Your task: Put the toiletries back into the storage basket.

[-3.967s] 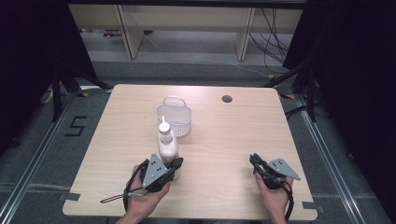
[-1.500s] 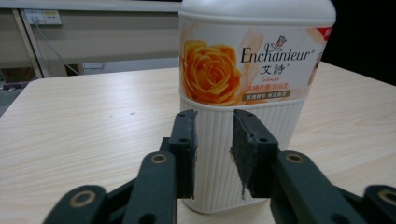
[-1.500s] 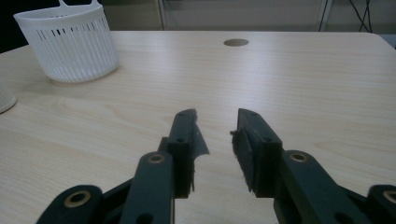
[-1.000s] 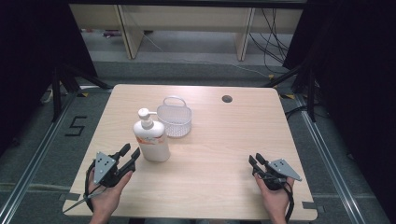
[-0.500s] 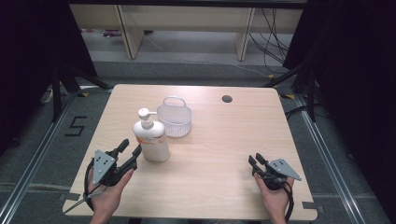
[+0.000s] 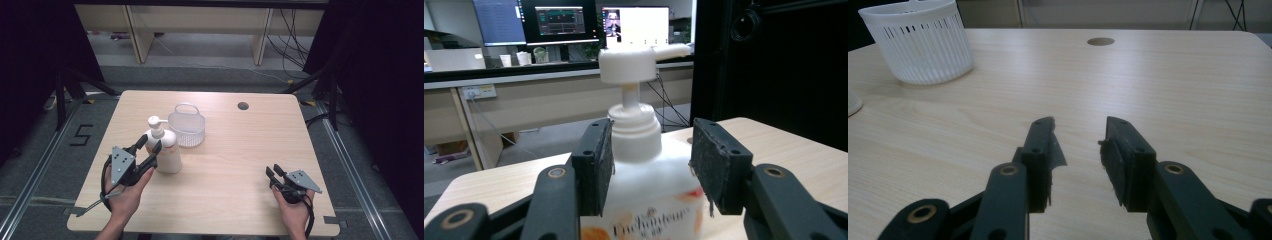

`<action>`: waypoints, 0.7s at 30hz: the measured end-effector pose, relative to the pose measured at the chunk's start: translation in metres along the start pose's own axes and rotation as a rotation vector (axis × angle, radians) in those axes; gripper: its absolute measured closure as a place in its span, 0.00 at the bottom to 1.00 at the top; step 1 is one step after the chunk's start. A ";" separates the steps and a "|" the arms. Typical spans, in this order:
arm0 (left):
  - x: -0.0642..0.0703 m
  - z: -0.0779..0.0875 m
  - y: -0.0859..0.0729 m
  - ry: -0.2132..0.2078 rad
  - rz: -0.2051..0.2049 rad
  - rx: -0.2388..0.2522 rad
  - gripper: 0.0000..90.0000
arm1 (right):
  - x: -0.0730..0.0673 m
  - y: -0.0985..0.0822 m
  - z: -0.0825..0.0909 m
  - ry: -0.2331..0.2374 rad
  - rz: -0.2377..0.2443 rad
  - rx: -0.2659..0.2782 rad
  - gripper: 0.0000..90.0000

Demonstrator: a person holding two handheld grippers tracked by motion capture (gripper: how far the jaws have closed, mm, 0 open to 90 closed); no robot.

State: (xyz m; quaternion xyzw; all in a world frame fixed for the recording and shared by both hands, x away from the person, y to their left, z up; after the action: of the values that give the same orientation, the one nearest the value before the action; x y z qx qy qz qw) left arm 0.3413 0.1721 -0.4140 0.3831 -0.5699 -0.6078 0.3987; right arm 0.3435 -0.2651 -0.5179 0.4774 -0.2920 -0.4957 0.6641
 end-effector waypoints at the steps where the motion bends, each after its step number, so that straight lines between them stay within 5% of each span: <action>1: 0.000 0.000 0.000 0.000 0.000 0.000 0.56 | 0.000 0.000 0.000 0.000 0.000 0.000 0.72; 2: -0.001 -0.002 0.002 0.007 0.000 -0.002 0.56 | -0.003 0.000 0.000 0.002 -0.034 -0.008 0.72; 3: -0.001 -0.004 0.003 0.010 0.000 -0.002 0.56 | 0.000 0.000 0.001 0.001 0.001 -0.007 0.72; 21: -0.005 -0.027 0.023 0.055 0.009 -0.040 0.58 | -0.004 0.000 0.001 0.001 -0.038 -0.021 0.71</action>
State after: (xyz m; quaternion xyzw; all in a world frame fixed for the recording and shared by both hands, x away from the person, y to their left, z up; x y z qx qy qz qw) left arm 0.3692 0.1656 -0.3923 0.3890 -0.5481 -0.6066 0.4246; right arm 0.3417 -0.2616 -0.5174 0.4764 -0.2773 -0.5109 0.6597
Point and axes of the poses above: each handheld gripper's, and its own axes: z roughly backward along the jaws, y roughly out of its top, x roughly to its right, the point moved 1 cm from there along -z, roughly forward along the jaws, and after that the axes turned 3 degrees about -x, right-handed, at the moved point
